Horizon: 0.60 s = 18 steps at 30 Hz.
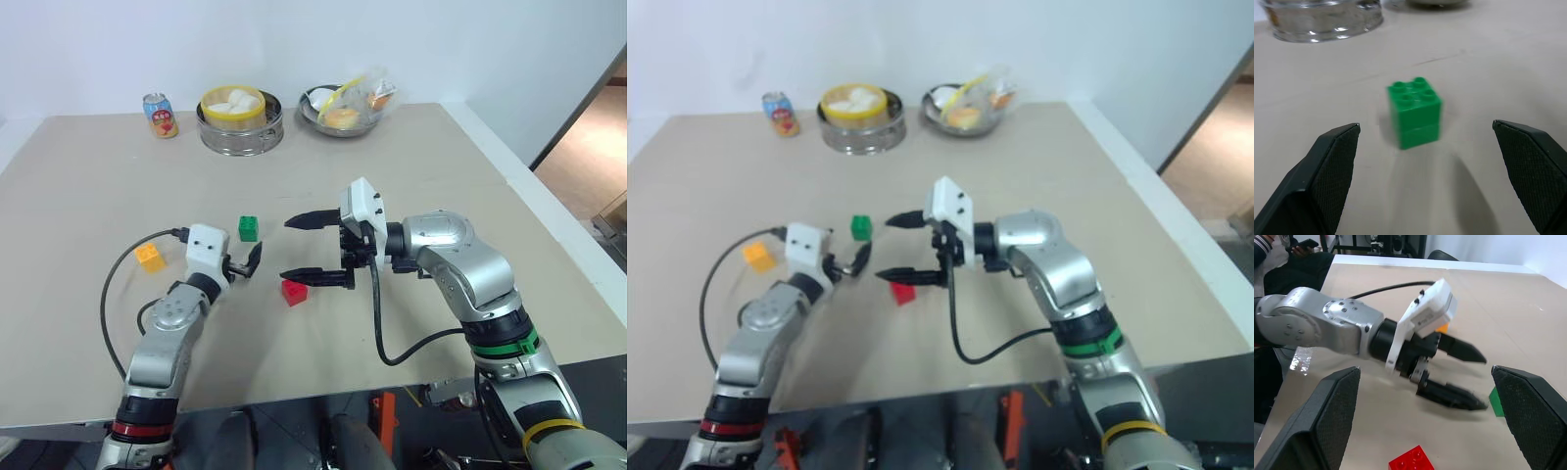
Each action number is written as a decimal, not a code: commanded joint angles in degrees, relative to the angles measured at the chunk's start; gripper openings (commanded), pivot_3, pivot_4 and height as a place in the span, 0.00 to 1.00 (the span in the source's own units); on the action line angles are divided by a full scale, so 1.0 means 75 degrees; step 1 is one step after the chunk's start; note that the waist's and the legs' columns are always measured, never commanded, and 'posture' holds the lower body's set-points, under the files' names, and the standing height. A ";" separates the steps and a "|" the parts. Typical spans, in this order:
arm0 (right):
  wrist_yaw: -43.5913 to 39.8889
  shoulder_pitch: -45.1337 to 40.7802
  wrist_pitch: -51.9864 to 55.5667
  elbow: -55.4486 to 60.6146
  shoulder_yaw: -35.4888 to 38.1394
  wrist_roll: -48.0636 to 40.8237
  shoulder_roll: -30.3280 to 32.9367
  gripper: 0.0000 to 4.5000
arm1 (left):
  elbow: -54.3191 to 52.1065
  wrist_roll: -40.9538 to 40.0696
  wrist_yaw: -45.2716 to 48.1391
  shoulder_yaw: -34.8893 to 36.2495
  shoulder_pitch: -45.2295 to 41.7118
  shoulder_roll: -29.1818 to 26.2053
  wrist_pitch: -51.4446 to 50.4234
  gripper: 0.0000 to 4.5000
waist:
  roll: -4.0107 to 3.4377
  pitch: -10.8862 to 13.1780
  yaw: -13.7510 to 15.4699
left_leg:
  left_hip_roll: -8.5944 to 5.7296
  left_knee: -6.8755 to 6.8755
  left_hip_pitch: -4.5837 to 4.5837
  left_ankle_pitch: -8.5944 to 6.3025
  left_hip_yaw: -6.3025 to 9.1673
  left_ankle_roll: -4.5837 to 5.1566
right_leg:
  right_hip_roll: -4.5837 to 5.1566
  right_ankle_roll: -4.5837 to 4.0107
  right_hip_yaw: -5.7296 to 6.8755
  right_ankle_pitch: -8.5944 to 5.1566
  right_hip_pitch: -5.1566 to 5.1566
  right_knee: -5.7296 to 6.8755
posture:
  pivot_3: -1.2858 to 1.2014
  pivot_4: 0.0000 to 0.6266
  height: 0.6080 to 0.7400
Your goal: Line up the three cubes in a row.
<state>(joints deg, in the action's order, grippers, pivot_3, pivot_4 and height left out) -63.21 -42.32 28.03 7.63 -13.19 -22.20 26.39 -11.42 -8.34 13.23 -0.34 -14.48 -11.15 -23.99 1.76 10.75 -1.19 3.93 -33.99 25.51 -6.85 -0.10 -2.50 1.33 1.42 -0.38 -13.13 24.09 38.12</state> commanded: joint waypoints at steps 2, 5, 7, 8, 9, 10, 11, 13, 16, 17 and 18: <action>0.0068 -0.0128 -0.0204 0.0104 0.0145 0.0038 0.0033 0.99 | -0.0442 0.0224 -0.0371 -0.0111 -0.0126 0.0172 -0.0248 1.00 | 0.0000 0.0000 0.0000 | 0.0000 -0.0002 0.0000 0.0000 0.0000 0.0000 | 0.0000 -0.0001 0.0000 0.0001 0.0000 0.0000 | 0.52 0.24 1.00; 0.0109 -0.0126 -0.0240 0.0097 0.0152 0.0064 0.0038 0.99 | -0.0369 0.0327 -0.0657 -0.0025 -0.0178 0.0261 -0.0355 1.00 | 0.0000 0.0000 0.0000 | 0.0000 -0.0004 0.0000 0.0000 0.0000 0.0000 | 0.0000 -0.0001 -0.0001 0.0001 0.0000 0.0000 | 0.52 0.24 1.00; 0.0099 -0.0126 -0.0221 0.0094 0.0171 0.0039 0.0061 0.99 | -0.0317 0.0356 -0.0745 -0.0016 -0.0210 0.0296 -0.0353 1.00 | 0.0000 0.0000 0.0000 | 0.0000 -0.0004 0.0000 0.0000 0.0000 0.0000 | 0.0000 -0.0001 -0.0001 0.0001 0.0000 0.0000 | 0.52 0.24 1.00; 0.0120 -0.0126 -0.0164 0.0084 0.0209 -0.0001 0.0063 0.99 | -0.0269 0.0372 -0.0780 -0.0026 -0.0250 0.0314 -0.0322 1.00 | 0.0000 0.0000 0.0001 | 0.0000 -0.0004 0.0000 0.0000 0.0000 0.0000 | 0.0000 0.0000 -0.0002 0.0001 -0.0001 0.0000 | 0.52 0.24 1.00; 0.0162 -0.0127 -0.0082 0.0074 0.0243 -0.0032 0.0063 0.99 | -0.0222 0.0381 -0.0835 -0.0016 -0.0291 0.0342 -0.0298 1.00 | 0.0000 0.0000 0.0001 | -0.0001 -0.0004 0.0000 0.0000 0.0000 0.0000 | 0.0000 0.0000 -0.0002 0.0001 -0.0001 0.0000 | 0.52 0.24 1.00; 0.0204 -0.0135 -0.0037 0.0041 0.0267 -0.0035 0.0065 0.99 | -0.0161 0.0397 -0.0873 -0.0010 -0.0344 0.0350 -0.0272 1.00 | 0.0000 0.0000 0.0001 | -0.0001 -0.0005 0.0000 0.0000 0.0000 0.0000 | 0.0000 0.0000 -0.0002 0.0001 -0.0002 0.0000 | 0.52 0.24 1.00; 0.0259 -0.0146 0.0017 0.0000 0.0279 -0.0017 0.0073 0.99 | -0.0105 0.0421 -0.0902 -0.0005 -0.0391 0.0351 -0.0232 1.00 | 0.0001 0.0000 0.0001 | -0.0002 -0.0008 0.0000 0.0000 0.0000 0.0000 | 0.0001 0.0000 -0.0002 0.0002 -0.0002 0.0000 | 0.52 0.24 1.00; 0.0341 -0.0156 0.0085 -0.0073 0.0280 0.0034 0.0092 0.99 | -0.0030 0.0436 -0.0951 0.0022 -0.0443 0.0373 -0.0160 1.00 | 0.0001 -0.0001 0.0001 | -0.0002 -0.0010 0.0000 0.0000 0.0000 0.0000 | 0.0001 0.0001 -0.0004 0.0002 -0.0003 0.0000 | 0.52 0.24 1.00; 0.0566 -0.0148 0.0132 -0.0355 0.0279 0.0235 0.0169 0.99 | 0.0113 0.0459 -0.0993 0.0033 -0.0522 0.0431 -0.0048 1.00 | 0.0001 -0.0001 0.0001 | -0.0002 -0.0011 0.0001 0.0000 -0.0001 0.0000 | 0.0000 0.0000 -0.0005 0.0003 -0.0003 0.0000 | 0.52 0.24 1.00; 0.0600 -0.0134 0.0096 -0.0415 0.0270 0.0297 0.0207 0.99 | 0.0158 0.0475 -0.1017 0.0026 -0.0544 0.0458 -0.0033 1.00 | 0.0001 -0.0001 0.0001 | -0.0002 -0.0012 0.0000 0.0000 -0.0001 0.0000 | 0.0000 -0.0001 -0.0005 0.0003 -0.0003 0.0000 | 0.52 0.24 1.00; 0.0622 -0.0119 0.0076 -0.0435 0.0256 0.0337 0.0235 0.99 | 0.0190 0.0488 -0.1028 0.0023 -0.0552 0.0475 -0.0012 1.00 | 0.0001 -0.0001 0.0001 | -0.0003 -0.0012 0.0001 0.0000 -0.0001 0.0000 | 0.0001 -0.0001 -0.0006 0.0003 -0.0002 0.0000 | 0.52 0.24 1.00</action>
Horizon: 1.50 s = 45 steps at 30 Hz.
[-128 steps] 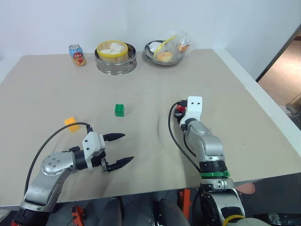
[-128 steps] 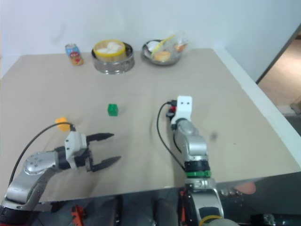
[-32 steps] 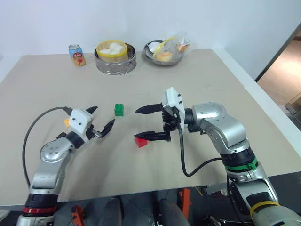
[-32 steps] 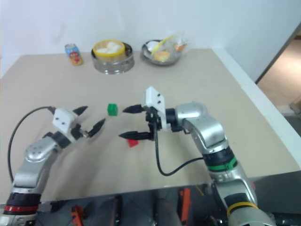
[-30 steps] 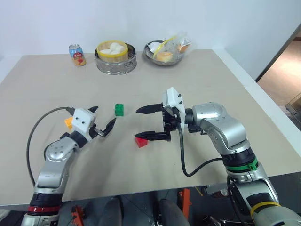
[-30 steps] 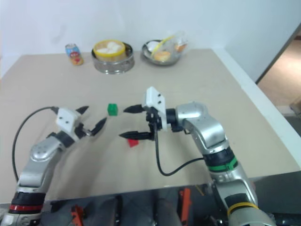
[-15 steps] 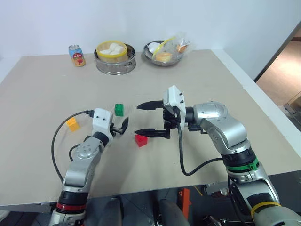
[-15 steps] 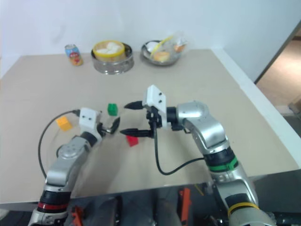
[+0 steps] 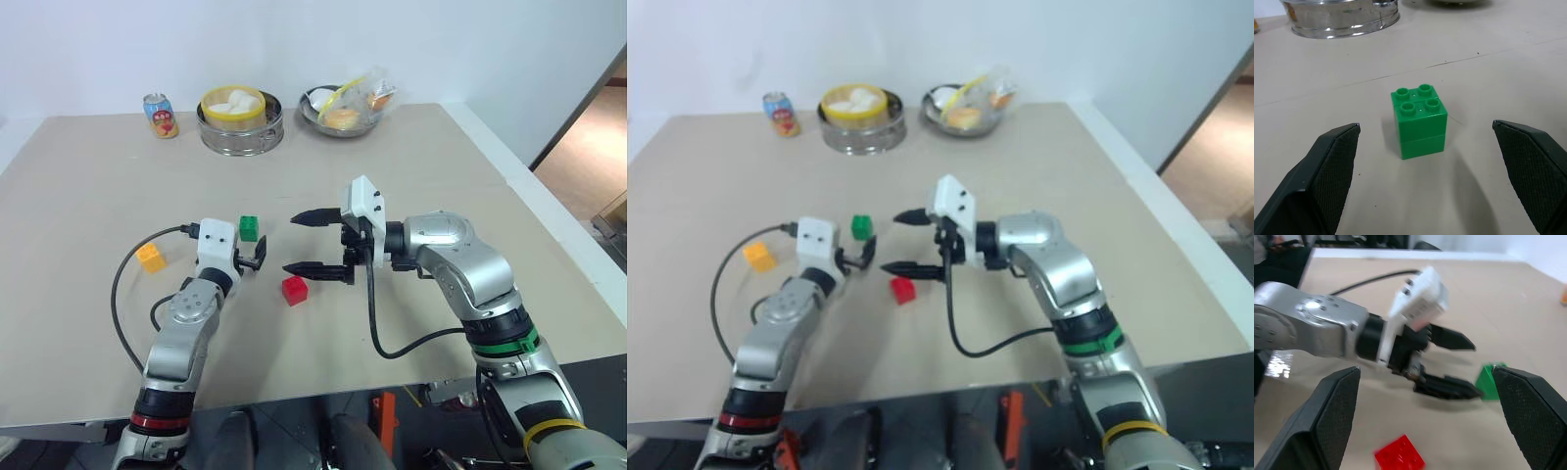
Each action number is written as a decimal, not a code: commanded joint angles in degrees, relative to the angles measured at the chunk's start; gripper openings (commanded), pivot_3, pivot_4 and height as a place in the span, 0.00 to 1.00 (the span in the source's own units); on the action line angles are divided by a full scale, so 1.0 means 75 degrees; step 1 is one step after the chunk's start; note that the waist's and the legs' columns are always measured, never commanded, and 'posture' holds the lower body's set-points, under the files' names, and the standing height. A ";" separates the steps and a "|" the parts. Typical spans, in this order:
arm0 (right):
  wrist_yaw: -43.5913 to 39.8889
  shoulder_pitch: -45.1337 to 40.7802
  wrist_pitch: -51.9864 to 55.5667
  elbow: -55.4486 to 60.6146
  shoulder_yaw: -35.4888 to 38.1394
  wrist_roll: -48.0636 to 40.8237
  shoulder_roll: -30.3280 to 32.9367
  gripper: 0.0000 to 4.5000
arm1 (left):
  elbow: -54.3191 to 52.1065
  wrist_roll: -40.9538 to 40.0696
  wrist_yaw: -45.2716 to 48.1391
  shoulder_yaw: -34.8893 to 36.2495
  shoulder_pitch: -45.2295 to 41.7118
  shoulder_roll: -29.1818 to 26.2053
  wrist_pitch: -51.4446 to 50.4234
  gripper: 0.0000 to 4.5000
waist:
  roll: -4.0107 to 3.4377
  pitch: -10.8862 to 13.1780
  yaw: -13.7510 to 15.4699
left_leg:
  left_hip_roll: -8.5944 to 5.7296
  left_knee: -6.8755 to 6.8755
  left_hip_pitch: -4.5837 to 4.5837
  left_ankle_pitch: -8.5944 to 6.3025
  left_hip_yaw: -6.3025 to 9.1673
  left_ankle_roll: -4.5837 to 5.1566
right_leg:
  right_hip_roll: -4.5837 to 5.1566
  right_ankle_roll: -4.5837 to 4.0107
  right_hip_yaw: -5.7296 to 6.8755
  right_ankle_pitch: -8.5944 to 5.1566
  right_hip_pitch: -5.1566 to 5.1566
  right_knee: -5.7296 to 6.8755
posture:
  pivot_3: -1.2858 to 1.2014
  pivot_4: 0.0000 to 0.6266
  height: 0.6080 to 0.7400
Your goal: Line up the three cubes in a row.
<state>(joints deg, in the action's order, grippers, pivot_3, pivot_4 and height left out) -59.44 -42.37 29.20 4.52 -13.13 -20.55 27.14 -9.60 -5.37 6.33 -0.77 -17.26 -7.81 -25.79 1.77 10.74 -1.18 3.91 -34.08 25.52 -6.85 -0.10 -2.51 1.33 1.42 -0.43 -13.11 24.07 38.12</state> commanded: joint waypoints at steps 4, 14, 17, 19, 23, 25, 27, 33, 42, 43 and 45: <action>0.0183 -0.0064 -0.0155 -0.0047 0.0224 0.0202 0.0191 0.99 | 0.0190 0.0158 -0.0166 0.0073 -0.0265 0.0080 0.0388 1.00 | 0.0000 0.0000 0.0001 | -0.0001 0.0000 0.0001 0.0000 0.0000 0.0000 | 0.0000 0.0002 -0.0002 0.0001 0.0000 0.0000 | 0.52 0.24 1.00; 0.0300 -0.0003 -0.0233 0.0012 0.0239 0.0306 0.0208 0.99 | 0.1010 0.0287 -0.0208 0.0041 -0.0730 0.0295 0.0726 1.00 | 0.0000 0.0000 0.0001 | -0.0003 -0.0002 0.0002 0.0000 0.0000 0.0000 | 0.0000 0.0007 -0.0004 0.0003 0.0000 -0.0001 | 0.52 0.24 1.00; 0.0321 -0.0009 -0.0226 0.0022 0.0238 0.0317 0.0206 0.99 | 0.1365 0.0311 -0.0210 0.0065 -0.0908 0.0345 0.0888 1.00 | 0.0000 0.0000 0.0002 | -0.0003 -0.0002 0.0002 0.0000 0.0000 0.0000 | -0.0001 0.0008 -0.0004 0.0004 0.0001 -0.0001 | 0.52 0.24 1.00; 0.0321 -0.0004 -0.0223 0.0034 0.0242 0.0324 0.0214 0.99 | 0.1627 0.0315 -0.0230 0.0097 -0.1072 0.0382 0.0979 1.00 | 0.0001 0.0000 0.0002 | -0.0003 -0.0002 0.0002 0.0000 0.0000 0.0000 | -0.0001 0.0009 -0.0004 0.0005 0.0000 -0.0001 | 0.52 0.24 1.00; 0.0328 0.0006 -0.0229 0.0045 0.0241 0.0335 0.0217 1.00 | 0.2015 0.0250 -0.0166 0.0146 -0.1280 0.0444 0.1136 0.94 | 0.0000 0.0000 0.0001 | -0.0003 -0.0001 0.0003 0.0000 0.0000 0.0000 | -0.0001 0.0011 -0.0004 0.0005 0.0001 -0.0001 | 0.52 0.24 1.00; 0.0335 -0.0006 -0.0230 0.0039 0.0245 0.0334 0.0208 1.00 | 0.2131 0.0209 -0.0049 0.0114 -0.1351 0.0468 0.1306 0.81 | 0.0001 0.0000 0.0001 | -0.0003 -0.0001 0.0003 0.0000 0.0000 0.0000 | -0.0001 0.0012 -0.0004 0.0005 0.0001 -0.0001 | 0.52 0.24 1.00; 0.0334 -0.0015 -0.0238 0.0031 0.0247 0.0334 0.0207 1.00 | 0.2184 0.0240 -0.0050 0.0089 -0.1394 0.0485 0.1317 0.66 | 0.0001 0.0000 0.0002 | -0.0003 -0.0001 0.0003 0.0000 0.0000 0.0000 | -0.0001 0.0012 -0.0005 0.0005 0.0001 -0.0001 | 0.52 0.24 1.00; 0.0302 -0.0019 -0.0294 -0.0004 0.0220 0.0358 0.0214 1.00 | 0.2245 0.0291 -0.0043 0.0139 -0.1415 0.0392 0.1387 0.29 | 0.0001 0.0000 0.0001 | -0.0003 -0.0001 0.0004 0.0000 0.0000 0.0000 | -0.0001 0.0014 -0.0005 0.0006 0.0001 -0.0002 | 0.52 0.24 1.00; 0.0194 -0.0089 -0.0477 -0.0147 0.0160 0.0410 0.0201 1.00 | 0.2074 -0.0894 0.2074 0.0795 -0.1303 -0.0919 0.1573 0.29 | 0.0000 0.0000 -0.0015 | -0.0003 0.0003 0.0004 0.0000 0.0001 0.0000 | -0.0006 0.0012 -0.0006 0.0007 0.0008 -0.0001 | 0.52 0.24 1.00; 0.0185 -0.0099 -0.0492 -0.0168 0.0158 0.0418 0.0195 1.00 | 0.2037 -0.1098 0.2481 0.0865 -0.1257 -0.1138 0.1605 0.29 | 0.0000 0.0000 -0.0014 | -0.0003 0.0003 0.0004 0.0000 0.0001 0.0000 | -0.0005 0.0012 -0.0006 0.0007 0.0007 -0.0001 | 0.52 0.24 1.00; 0.0156 -0.0117 -0.0527 -0.0205 0.0155 0.0442 0.0191 1.00 | 0.1922 -0.1490 0.3425 0.0935 -0.1133 -0.1662 0.1546 0.29 | 0.0000 0.0000 -0.0014 | -0.0003 0.0003 0.0005 -0.0001 0.0000 -0.0001 | -0.0002 0.0011 -0.0006 0.0005 0.0007 -0.0001 | 0.52 0.24 1.00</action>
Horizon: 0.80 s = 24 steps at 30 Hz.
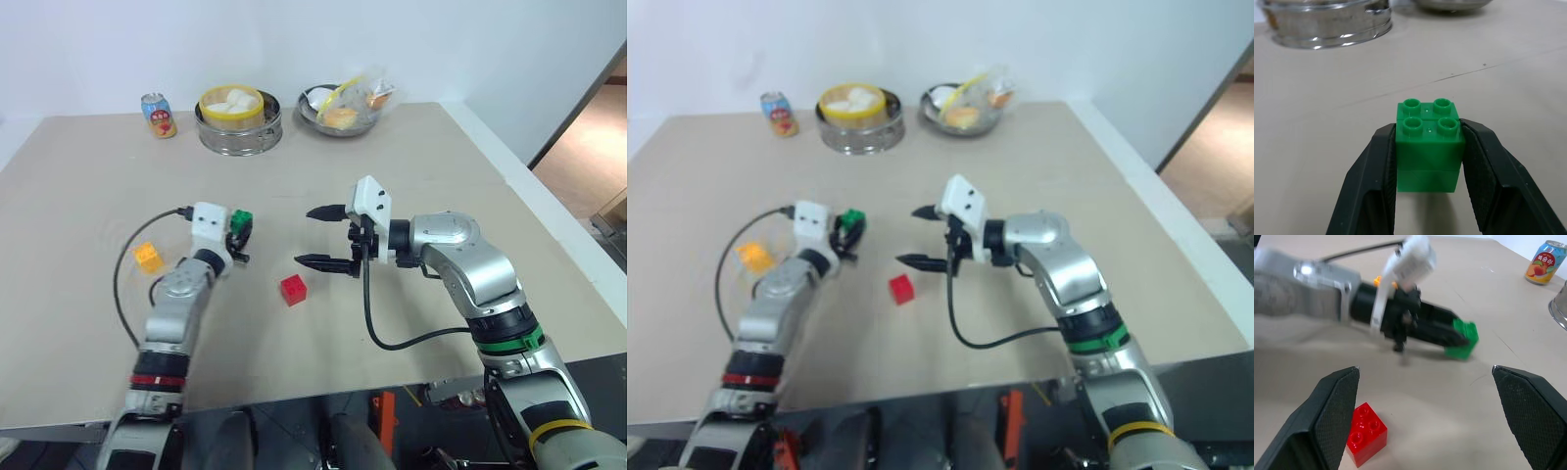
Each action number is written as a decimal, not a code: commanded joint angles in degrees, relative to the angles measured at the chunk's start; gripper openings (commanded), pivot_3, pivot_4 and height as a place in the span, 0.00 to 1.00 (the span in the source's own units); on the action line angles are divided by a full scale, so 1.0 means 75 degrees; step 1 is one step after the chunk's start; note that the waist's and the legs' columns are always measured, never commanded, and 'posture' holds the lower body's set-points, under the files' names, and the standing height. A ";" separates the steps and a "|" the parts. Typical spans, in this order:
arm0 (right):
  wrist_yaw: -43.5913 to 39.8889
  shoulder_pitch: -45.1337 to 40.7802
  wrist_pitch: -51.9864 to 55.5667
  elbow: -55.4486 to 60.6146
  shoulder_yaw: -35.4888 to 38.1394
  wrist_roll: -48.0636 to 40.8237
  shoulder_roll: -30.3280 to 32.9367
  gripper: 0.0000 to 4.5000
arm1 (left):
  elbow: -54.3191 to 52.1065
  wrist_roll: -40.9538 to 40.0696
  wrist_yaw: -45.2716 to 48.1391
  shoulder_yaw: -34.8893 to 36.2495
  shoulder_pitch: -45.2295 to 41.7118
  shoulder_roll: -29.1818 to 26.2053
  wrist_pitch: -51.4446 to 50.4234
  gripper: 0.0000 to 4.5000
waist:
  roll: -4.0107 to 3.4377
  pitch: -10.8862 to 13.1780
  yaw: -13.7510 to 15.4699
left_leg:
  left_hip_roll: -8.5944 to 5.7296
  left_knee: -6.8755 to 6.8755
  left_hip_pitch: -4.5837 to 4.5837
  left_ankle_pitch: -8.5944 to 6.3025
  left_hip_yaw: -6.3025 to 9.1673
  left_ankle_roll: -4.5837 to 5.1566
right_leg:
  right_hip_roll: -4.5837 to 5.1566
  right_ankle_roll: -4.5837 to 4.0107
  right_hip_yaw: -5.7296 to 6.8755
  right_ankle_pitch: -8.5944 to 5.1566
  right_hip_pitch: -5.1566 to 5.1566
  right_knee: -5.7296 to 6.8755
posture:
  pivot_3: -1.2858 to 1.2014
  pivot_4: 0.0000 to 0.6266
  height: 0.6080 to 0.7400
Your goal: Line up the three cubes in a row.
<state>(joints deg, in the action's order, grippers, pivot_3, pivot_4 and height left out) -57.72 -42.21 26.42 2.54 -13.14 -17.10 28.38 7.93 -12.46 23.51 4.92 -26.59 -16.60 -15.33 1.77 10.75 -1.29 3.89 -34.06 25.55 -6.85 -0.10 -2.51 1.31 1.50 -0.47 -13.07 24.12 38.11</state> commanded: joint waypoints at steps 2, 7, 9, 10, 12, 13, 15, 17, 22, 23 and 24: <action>-0.0110 -0.0145 -0.0180 0.0049 0.0158 -0.0013 0.0027 1.00 | -0.0591 -0.0945 0.2226 0.0186 0.0299 -0.1049 0.0243 0.29 | 0.0000 0.0000 -0.0002 | 0.0000 0.0001 0.0001 -0.0001 -0.0002 -0.0001 | 0.0002 -0.0002 -0.0001 -0.0002 0.0001 -0.0001 | 0.52 0.24 1.00; -0.0463 -0.0055 -0.0039 0.0194 0.0195 -0.0219 0.0126 1.00 | -0.1264 -0.1924 0.4666 0.0142 0.0960 -0.2325 0.0110 0.29 | -0.0002 0.0002 -0.0001 | 0.0002 0.0013 0.0001 -0.0002 -0.0003 -0.0003 | 0.0003 -0.0054 0.0001 -0.0033 0.0007 -0.0001 | 0.52 0.24 1.00; -0.0648 0.0004 0.0019 0.0275 0.0216 -0.0333 0.0183 1.00 | -0.1433 -0.2041 0.5260 0.0067 0.1209 -0.2653 0.0172 0.29 | -0.0002 0.0002 -0.0002 | 0.0002 0.0014 0.0001 -0.0002 -0.0003 -0.0003 | 0.0006 -0.0058 0.0001 -0.0036 0.0008 -0.0001 | 0.52 0.24 1.00; -0.0705 0.0030 0.0000 0.0293 0.0213 -0.0343 0.0215 1.00 | -0.1513 -0.2076 0.5533 0.0024 0.1336 -0.2789 0.0236 0.29 | -0.0002 0.0002 -0.0001 | 0.0002 0.0014 0.0001 -0.0002 -0.0004 -0.0003 | 0.0007 -0.0061 0.0001 -0.0038 0.0007 -0.0001 | 0.52 0.24 1.00; -0.0762 0.0060 -0.0068 0.0286 0.0198 -0.0312 0.0269 1.00 | -0.1602 -0.2118 0.5914 -0.0037 0.1503 -0.2965 0.0313 0.29 | -0.0002 0.0002 0.0005 | 0.0002 0.0014 0.0001 -0.0002 -0.0005 -0.0004 | 0.0010 -0.0063 0.0001 -0.0040 0.0008 -0.0001 | 0.52 0.24 1.00; -0.0781 0.0068 -0.0097 0.0276 0.0192 -0.0293 0.0290 1.00 | -0.1617 -0.2127 0.6067 -0.0048 0.1552 -0.3009 0.0370 0.29 | -0.0002 0.0002 0.0006 | 0.0002 0.0014 0.0001 -0.0002 -0.0007 -0.0003 | 0.0012 -0.0065 0.0001 -0.0042 0.0009 -0.0001 | 0.52 0.24 1.00; -0.0811 0.0078 -0.0123 0.0261 0.0190 -0.0271 0.0319 1.00 | -0.1551 -0.2075 0.6302 -0.0084 0.1606 -0.3068 0.0491 0.29 | -0.0002 0.0002 0.0004 | 0.0003 0.0013 0.0001 -0.0002 -0.0012 -0.0003 | 0.0014 -0.0067 0.0001 -0.0042 0.0013 -0.0001 | 0.52 0.24 1.00; -0.0844 0.0078 -0.0143 0.0247 0.0186 -0.0254 0.0338 1.00 | -0.1442 -0.2015 0.6499 -0.0135 0.1618 -0.3057 0.0642 0.29 | -0.0003 0.0002 0.0004 | 0.0004 0.0013 0.0001 -0.0002 -0.0011 -0.0003 | 0.0012 -0.0069 0.0001 -0.0041 0.0016 -0.0001 | 0.52 0.24 1.00; -0.0876 0.0071 -0.0141 0.0276 0.0165 -0.0244 0.0361 1.00 | -0.1077 -0.1811 0.6781 -0.0317 0.1471 -0.2918 0.1203 0.29 | -0.0003 0.0002 0.0005 | 0.0004 0.0014 0.0001 -0.0002 -0.0013 -0.0003 | 0.0012 -0.0069 0.0000 -0.0042 0.0017 -0.0001 | 0.52 0.24 1.00; -0.0882 0.0074 -0.0132 0.0289 0.0170 -0.0249 0.0369 1.00 | -0.1006 -0.1787 0.6799 -0.0349 0.1425 -0.2903 0.1259 0.29 | -0.0003 0.0002 0.0005 | 0.0004 0.0015 0.0001 -0.0003 -0.0013 -0.0004 | 0.0012 -0.0069 0.0000 -0.0042 0.0018 -0.0001 | 0.52 0.24 1.00; -0.0890 0.0074 -0.0109 0.0301 0.0174 -0.0259 0.0379 1.00 | -0.0922 -0.1742 0.6843 -0.0389 0.1378 -0.2899 0.1356 0.29 | -0.0003 0.0002 0.0005 | 0.0004 0.0016 0.0002 -0.0003 -0.0013 -0.0004 | 0.0011 -0.0069 0.0001 -0.0043 0.0018 -0.0001 | 0.52 0.24 1.00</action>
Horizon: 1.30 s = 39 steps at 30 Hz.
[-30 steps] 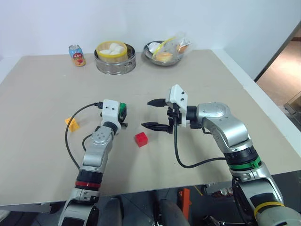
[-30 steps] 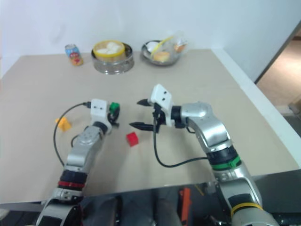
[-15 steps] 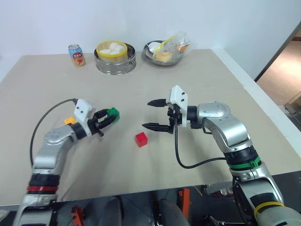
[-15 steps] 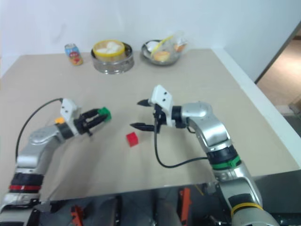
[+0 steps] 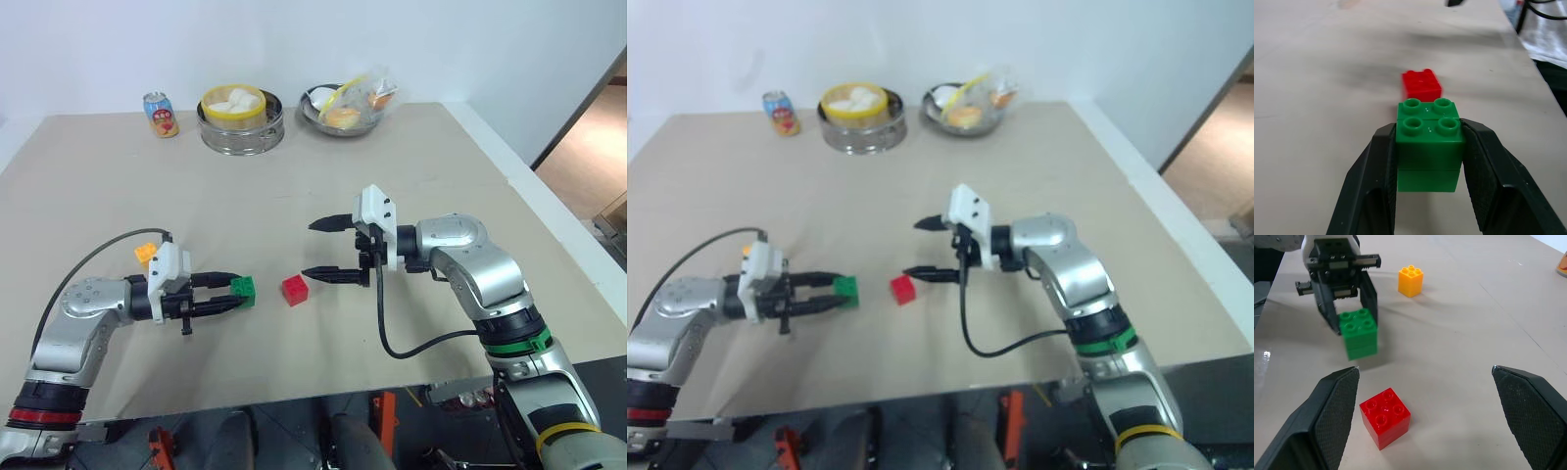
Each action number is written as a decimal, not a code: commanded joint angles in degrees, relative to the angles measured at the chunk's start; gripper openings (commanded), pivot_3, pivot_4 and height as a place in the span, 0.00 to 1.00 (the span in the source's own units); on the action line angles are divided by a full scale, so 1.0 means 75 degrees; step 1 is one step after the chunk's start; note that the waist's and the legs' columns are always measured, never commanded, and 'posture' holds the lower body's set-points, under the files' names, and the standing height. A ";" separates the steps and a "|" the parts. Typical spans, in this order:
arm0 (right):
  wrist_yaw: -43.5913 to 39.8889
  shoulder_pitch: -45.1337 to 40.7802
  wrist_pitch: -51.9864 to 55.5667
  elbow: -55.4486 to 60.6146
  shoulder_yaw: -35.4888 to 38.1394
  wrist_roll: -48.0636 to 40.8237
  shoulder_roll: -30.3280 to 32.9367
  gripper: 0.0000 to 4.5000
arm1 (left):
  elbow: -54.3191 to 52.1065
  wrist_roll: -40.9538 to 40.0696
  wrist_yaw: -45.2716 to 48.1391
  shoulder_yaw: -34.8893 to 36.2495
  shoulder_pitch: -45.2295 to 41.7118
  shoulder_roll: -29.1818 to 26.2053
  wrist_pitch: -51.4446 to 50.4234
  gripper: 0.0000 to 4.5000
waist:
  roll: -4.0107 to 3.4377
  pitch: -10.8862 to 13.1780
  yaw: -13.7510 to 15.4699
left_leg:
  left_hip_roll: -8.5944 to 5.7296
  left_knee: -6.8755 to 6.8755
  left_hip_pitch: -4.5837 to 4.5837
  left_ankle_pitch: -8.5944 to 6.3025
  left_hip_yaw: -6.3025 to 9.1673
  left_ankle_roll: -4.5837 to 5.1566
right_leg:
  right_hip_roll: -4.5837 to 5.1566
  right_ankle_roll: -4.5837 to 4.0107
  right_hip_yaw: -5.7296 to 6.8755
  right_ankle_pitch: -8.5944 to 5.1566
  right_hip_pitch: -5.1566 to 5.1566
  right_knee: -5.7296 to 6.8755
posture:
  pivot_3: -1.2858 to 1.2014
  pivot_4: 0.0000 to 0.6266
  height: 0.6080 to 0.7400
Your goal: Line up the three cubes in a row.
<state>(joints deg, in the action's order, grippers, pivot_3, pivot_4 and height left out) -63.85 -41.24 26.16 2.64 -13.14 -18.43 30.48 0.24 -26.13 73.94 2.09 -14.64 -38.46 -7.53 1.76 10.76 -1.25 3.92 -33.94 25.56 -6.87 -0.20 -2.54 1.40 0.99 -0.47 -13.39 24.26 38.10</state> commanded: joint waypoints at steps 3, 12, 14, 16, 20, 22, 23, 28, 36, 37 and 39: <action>-0.0144 -0.0019 0.0027 0.0356 0.0189 -0.0153 0.0169 1.00 | 0.0353 0.0217 0.0147 -0.0062 -0.0326 0.0078 0.0558 0.29 | 0.0000 0.0000 0.0000 | 0.0000 0.0001 0.0001 0.0000 0.0001 0.0000 | -0.0001 0.0000 0.0000 0.0000 0.0001 0.0000 | 0.52 0.24 1.00; -0.0890 0.0300 0.0155 0.0878 0.0143 -0.0654 0.0535 1.00 | 0.0762 0.0336 0.0344 -0.0177 -0.0483 0.0091 0.0802 0.29 | 0.0000 0.0000 0.0000 | 0.0001 0.0001 0.0001 0.0000 -0.0001 0.0000 | -0.0002 0.0001 -0.0001 0.0000 0.0001 0.0000 | 0.52 0.24 1.00; -0.1017 0.0337 0.0009 0.0903 0.0125 -0.0665 0.0560 1.00 | 0.0863 0.0377 0.0392 -0.0173 -0.0516 0.0074 0.0880 0.29 | 0.0000 0.0000 0.0000 | 0.0001 0.0000 0.0001 0.0000 -0.0001 0.0001 | -0.0002 0.0001 -0.0001 0.0000 0.0001 0.0001 | 0.52 0.24 1.00; -0.1088 0.0400 -0.0108 0.0934 0.0130 -0.0660 0.0581 1.00 | 0.0949 0.0425 0.0412 -0.0159 -0.0564 0.0080 0.0928 0.29 | 0.0000 0.0000 0.0000 | 0.0001 0.0000 0.0001 0.0000 -0.0001 0.0001 | -0.0002 0.0001 -0.0001 0.0000 0.0001 0.0000 | 0.52 0.24 1.00; -0.1157 0.0478 -0.0273 0.0914 0.0130 -0.0611 0.0577 1.00 | 0.1104 0.0534 0.0446 -0.0167 -0.0620 0.0070 0.1063 0.29 | 0.0000 0.0000 0.0000 | 0.0000 -0.0001 0.0001 0.0000 -0.0001 0.0001 | -0.0001 0.0001 -0.0001 0.0000 0.0000 0.0001 | 0.52 0.24 1.00; -0.1166 0.0483 -0.0337 0.0888 0.0123 -0.0579 0.0559 1.00 | 0.1235 0.0588 0.0403 -0.0159 -0.0653 0.0088 0.1121 0.29 | 0.0000 0.0000 0.0000 | 0.0000 -0.0001 0.0001 0.0000 -0.0001 0.0001 | -0.0001 0.0001 -0.0001 0.0000 0.0000 0.0000 | 0.52 0.24 1.00; -0.1169 0.0487 -0.0356 0.0883 0.0121 -0.0573 0.0555 1.00 | 0.1272 0.0601 0.0393 -0.0157 -0.0661 0.0097 0.1139 0.29 | 0.0000 0.0000 0.0000 | 0.0000 -0.0001 0.0001 0.0000 -0.0002 0.0001 | -0.0001 0.0001 -0.0001 0.0000 0.0000 0.0001 | 0.52 0.24 1.00; -0.1135 0.0473 -0.0438 0.0843 0.0095 -0.0525 0.0526 1.00 | 0.1323 0.0629 0.0448 -0.0215 -0.0678 0.0150 0.1218 0.29 | 0.0000 0.0000 0.0000 | 0.0000 -0.0001 0.0001 0.0000 -0.0001 0.0000 | -0.0002 0.0002 -0.0001 0.0000 0.0001 0.0001 | 0.52 0.24 1.00; -0.1086 0.0471 -0.0455 0.0847 0.0065 -0.0479 0.0531 1.00 | 0.1646 0.0767 0.0537 -0.0366 -0.0891 0.0258 0.1428 0.29 | 0.0000 0.0000 0.0001 | 0.0000 -0.0001 0.0001 0.0001 -0.0001 0.0001 | -0.0002 0.0001 0.0000 0.0000 0.0000 0.0001 | 0.52 0.24 1.00; -0.1075 0.0472 -0.0451 0.0850 0.0064 -0.0476 0.0528 1.00 | 0.1718 0.0803 0.0572 -0.0390 -0.0931 0.0254 0.1463 0.29 | 0.0000 0.0000 0.0001 | 0.0000 -0.0002 0.0001 0.0001 -0.0001 0.0001 | -0.0002 0.0001 0.0000 0.0000 -0.0001 0.0001 | 0.52 0.24 1.00; -0.1060 0.0476 -0.0448 0.0856 0.0062 -0.0469 0.0529 1.00 | 0.1860 0.0855 0.0655 -0.0440 -0.0990 0.0241 0.1545 0.29 | 0.0000 0.0000 0.0001 | 0.0000 -0.0002 0.0001 0.0001 -0.0002 0.0001 | -0.0001 0.0002 -0.0001 0.0001 -0.0001 0.0001 | 0.52 0.24 1.00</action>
<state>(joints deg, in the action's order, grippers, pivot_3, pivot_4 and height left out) -72.01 -37.15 23.47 7.60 -13.26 -22.01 34.32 13.84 -20.14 78.13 -1.28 -21.18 -36.59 2.80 1.76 10.76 -1.24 3.92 -33.96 25.57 -6.87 -0.21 -2.54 1.39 1.00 -0.47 -13.39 24.25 38.11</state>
